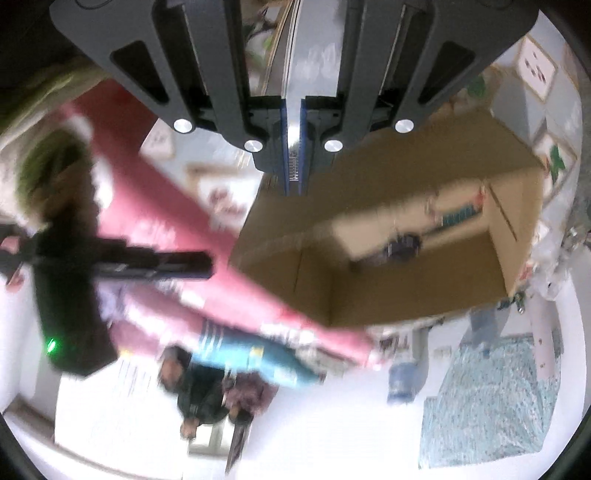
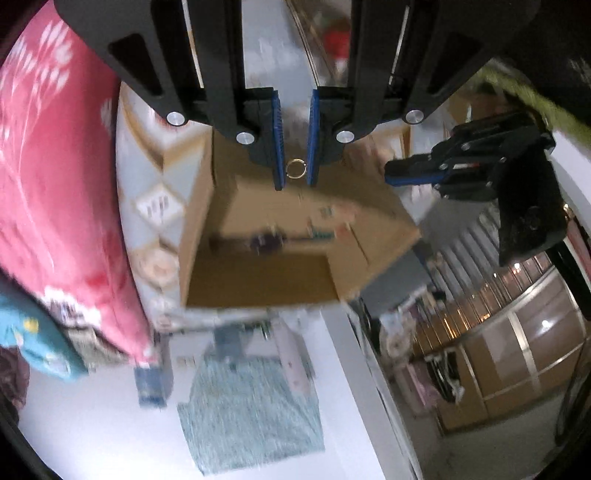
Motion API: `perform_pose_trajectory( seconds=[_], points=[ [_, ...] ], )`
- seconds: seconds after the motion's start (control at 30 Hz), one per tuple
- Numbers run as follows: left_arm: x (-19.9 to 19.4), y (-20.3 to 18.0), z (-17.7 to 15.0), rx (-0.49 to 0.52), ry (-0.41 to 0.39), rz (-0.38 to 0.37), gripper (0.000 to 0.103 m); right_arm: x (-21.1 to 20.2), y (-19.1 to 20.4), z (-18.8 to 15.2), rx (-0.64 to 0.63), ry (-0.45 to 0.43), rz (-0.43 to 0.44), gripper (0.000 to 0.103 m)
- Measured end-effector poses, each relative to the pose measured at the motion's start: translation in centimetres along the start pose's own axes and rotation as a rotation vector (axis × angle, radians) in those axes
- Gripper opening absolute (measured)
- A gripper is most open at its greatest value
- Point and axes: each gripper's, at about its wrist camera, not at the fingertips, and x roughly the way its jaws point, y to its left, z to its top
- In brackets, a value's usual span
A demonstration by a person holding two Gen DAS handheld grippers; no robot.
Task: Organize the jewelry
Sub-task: 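Carry both pieces over the box and open both grippers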
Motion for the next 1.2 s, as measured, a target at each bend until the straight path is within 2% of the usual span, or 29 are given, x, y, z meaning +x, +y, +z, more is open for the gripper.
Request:
perform_pose_trajectory(
  seconds=[0.07, 0.17, 0.33, 0.47, 0.53, 0.57, 0.6, 0.63, 0.7, 0.77, 0.83, 0.9, 1.0, 1.2],
  points=[
    [-0.3, 0.6, 1.8, -0.013, -0.035, -0.018, 0.004, 0.8, 0.0, 1.6, 0.009, -0.028, 0.012, 0.012],
    [0.8, 1.3, 3.5, -0.012, -0.037, 0.015, 0.004, 3.1, -0.2, 3.4, 0.028, -0.024, -0.012, 0.012],
    [4.9, 2.5, 5.5, -0.031, 0.015, 0.047, 0.004, 7.0, -1.3, 5.0, 0.054, 0.038, -0.095, 0.012],
    [7.5, 3.4, 5.6, -0.054, 0.075, 0.111, 0.005, 8.1, -1.7, 4.8, 0.075, 0.054, -0.105, 0.013],
    [7.9, 3.9, 5.4, -0.072, 0.088, 0.118, 0.022, 8.4, -1.8, 4.8, 0.081, 0.054, -0.11, 0.013],
    [8.0, 4.1, 5.3, -0.082, 0.089, 0.12, 0.026, 8.4, -2.0, 4.6, 0.093, 0.054, -0.103, 0.014],
    [8.0, 4.2, 5.2, -0.088, 0.088, 0.124, 0.032, 8.4, -2.2, 4.5, 0.104, 0.053, -0.095, 0.017],
    [8.0, 4.2, 5.1, -0.088, 0.089, 0.133, 0.039, 8.4, -2.3, 4.4, 0.109, 0.051, -0.095, 0.024],
    [8.0, 4.3, 5.0, -0.085, 0.092, 0.162, 0.047, 8.1, -2.4, 4.3, 0.115, 0.041, -0.097, 0.028],
    [7.9, 4.3, 5.0, -0.088, 0.088, 0.172, 0.052, 7.7, -2.5, 4.2, 0.12, 0.029, -0.095, 0.03],
    [7.7, 4.4, 5.0, -0.098, 0.086, 0.19, 0.063, 7.3, -2.5, 4.2, 0.128, 0.015, -0.094, 0.035],
    [7.2, 4.3, 5.0, -0.101, 0.075, 0.2, 0.066, 6.7, -2.4, 4.2, 0.137, -0.007, -0.091, 0.04],
    [6.2, 3.9, 5.0, -0.098, 0.048, 0.216, 0.077, 5.8, -2.0, 4.2, 0.134, -0.031, -0.087, 0.048],
    [4.2, 3.4, 4.7, -0.114, 0.01, 0.227, 0.085, 4.1, -0.5, 4.1, 0.104, -0.071, -0.096, 0.062]
  ],
)
